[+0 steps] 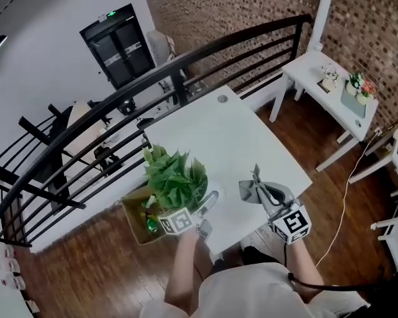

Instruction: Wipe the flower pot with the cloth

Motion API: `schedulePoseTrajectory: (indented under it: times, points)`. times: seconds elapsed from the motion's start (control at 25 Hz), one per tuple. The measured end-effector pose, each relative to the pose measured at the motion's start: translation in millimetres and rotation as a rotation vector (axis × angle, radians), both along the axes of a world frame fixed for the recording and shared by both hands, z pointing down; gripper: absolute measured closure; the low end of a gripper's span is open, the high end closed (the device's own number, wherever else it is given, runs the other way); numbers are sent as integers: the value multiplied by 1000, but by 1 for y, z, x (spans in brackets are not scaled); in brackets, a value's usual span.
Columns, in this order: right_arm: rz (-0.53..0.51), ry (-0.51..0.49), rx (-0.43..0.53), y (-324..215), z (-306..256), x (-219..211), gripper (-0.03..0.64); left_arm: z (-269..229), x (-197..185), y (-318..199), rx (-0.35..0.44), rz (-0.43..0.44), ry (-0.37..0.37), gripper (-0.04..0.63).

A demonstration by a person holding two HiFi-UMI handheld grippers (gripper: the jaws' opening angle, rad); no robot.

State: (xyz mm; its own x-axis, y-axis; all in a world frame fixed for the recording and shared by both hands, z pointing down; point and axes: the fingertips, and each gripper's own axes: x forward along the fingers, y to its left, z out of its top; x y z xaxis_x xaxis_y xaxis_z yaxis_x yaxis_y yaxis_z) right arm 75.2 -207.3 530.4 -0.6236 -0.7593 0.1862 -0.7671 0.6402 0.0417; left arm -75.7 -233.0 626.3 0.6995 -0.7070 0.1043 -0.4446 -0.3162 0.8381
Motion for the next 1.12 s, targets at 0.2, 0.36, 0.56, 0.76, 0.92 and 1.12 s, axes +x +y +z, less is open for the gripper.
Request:
schedulePoseTrajectory:
  times: [0.2,0.36,0.56,0.76,0.92,1.12]
  points:
    - [-20,-65,-57,15,13,-1,603,85,-12,-28,-10,-61,-430,61]
    - [-35,-36,-91,33,32,1,603,138,-3,-32,50,-26,-727,63]
    - [-24,-32,-126,31,45,6,603,179,22,-30,160,25,-980,58]
    - [-59,-48,-118,27,35,-14,603,185,30,-17,177,129,-977,12]
    - [-53,-61,-100,28,27,-36,603,177,7,16,137,122,-891,-14]
    - [-46,-109,-78,38,14,-73,603,136,-34,62,127,14,-805,-11]
